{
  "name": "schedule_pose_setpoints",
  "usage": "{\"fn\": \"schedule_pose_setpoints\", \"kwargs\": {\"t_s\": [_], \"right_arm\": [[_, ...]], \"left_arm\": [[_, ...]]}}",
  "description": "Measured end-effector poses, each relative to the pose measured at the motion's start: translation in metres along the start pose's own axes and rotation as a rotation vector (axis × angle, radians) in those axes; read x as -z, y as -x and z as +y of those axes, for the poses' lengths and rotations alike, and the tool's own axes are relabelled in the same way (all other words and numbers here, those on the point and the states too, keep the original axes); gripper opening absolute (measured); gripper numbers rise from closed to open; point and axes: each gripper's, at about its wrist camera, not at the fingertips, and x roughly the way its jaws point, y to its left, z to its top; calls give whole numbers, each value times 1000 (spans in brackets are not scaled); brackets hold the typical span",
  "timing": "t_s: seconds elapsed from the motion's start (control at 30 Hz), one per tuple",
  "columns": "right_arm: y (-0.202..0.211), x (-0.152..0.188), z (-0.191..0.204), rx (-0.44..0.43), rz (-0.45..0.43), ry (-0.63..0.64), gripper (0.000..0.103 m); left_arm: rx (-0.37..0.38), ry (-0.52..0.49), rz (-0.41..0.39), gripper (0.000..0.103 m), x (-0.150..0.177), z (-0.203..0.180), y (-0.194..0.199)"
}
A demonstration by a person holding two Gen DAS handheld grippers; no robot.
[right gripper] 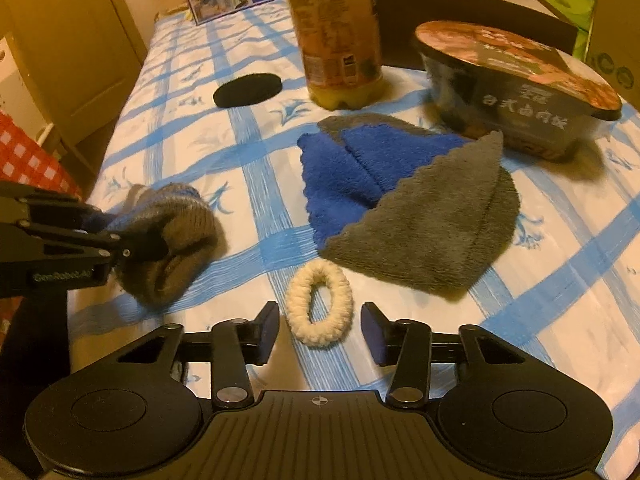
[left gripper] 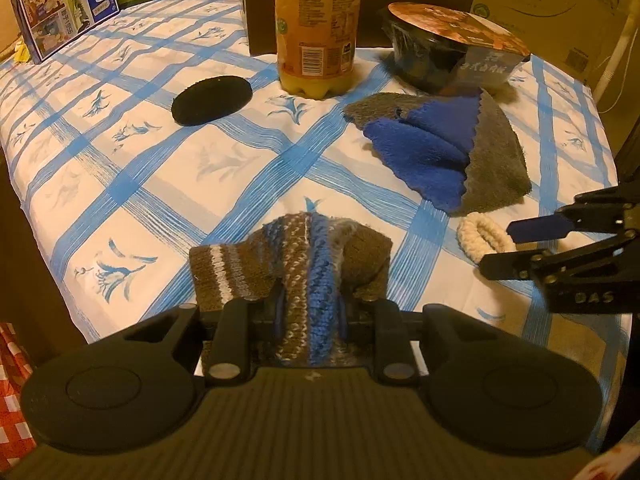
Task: Organize soft objects
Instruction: 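Grasp the cream scrunchie with the right tool while the left tool lifts the sock, then carry the sock and scrunchie over the brown box with both tools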
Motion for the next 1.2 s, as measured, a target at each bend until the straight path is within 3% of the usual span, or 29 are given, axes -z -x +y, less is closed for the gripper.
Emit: {"fn": "schedule_pose_setpoints", "kwargs": {"t_s": [0.2, 0.3, 0.83, 1.2], "right_arm": [[-4, 2, 4, 24, -7, 51, 25], [-2, 4, 3, 22, -7, 59, 21], [44, -8, -24, -40, -90, -70, 19], [74, -31, -66, -6, -175, -153, 19]], "left_arm": [[-2, 1, 2, 22, 0, 0, 0], [-3, 1, 2, 22, -1, 1, 0], [-28, -18, -59, 21, -14, 8, 24], [-81, -18, -143, 21, -47, 40, 41]]}}
